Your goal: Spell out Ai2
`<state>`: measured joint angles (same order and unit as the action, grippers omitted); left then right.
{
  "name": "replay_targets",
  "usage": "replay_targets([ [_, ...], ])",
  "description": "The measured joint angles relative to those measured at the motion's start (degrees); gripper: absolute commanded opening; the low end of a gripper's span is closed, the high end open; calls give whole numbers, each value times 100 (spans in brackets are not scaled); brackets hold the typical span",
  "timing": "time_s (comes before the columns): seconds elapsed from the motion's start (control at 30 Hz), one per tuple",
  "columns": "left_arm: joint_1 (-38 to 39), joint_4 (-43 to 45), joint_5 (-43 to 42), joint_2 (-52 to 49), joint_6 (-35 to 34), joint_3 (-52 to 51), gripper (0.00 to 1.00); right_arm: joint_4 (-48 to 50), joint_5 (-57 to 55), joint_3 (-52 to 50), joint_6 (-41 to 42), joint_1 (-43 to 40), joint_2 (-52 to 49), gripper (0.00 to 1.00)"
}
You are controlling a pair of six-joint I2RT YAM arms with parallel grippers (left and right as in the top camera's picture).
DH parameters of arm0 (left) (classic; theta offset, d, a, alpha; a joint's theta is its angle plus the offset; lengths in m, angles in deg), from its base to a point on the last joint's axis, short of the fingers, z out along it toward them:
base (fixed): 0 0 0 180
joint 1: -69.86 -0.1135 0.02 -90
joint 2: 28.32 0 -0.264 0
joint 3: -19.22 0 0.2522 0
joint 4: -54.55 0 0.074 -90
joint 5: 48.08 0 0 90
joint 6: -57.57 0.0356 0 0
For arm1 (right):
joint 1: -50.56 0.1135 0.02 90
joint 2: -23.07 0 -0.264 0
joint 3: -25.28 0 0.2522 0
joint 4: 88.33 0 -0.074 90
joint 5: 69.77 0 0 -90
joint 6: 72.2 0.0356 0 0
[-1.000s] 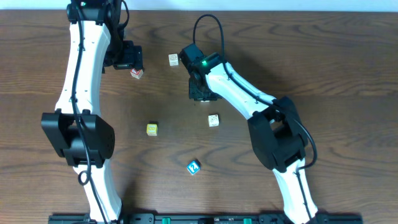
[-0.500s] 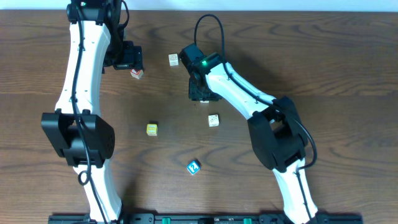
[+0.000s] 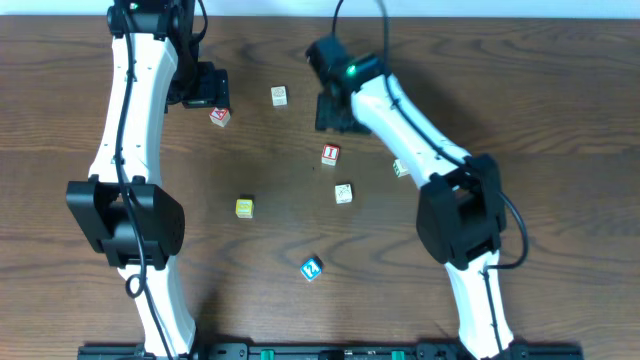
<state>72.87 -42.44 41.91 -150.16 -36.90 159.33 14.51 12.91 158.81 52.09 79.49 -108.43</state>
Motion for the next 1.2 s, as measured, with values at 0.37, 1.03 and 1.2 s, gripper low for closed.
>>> replay_targets([
  [0.37,0,691,0,0,114,-35,95,-1123,-155,992,-367,-723,717,99],
  [1.03,37,4293,-369,-15,-5112,-2957,95,-2229,-354,1141,-461,-1292,2011,99],
  [1.2,55,4675,-367,-57,-5746,-3130,98,-2264,-382,1141,-463,-1292,2011,99],
])
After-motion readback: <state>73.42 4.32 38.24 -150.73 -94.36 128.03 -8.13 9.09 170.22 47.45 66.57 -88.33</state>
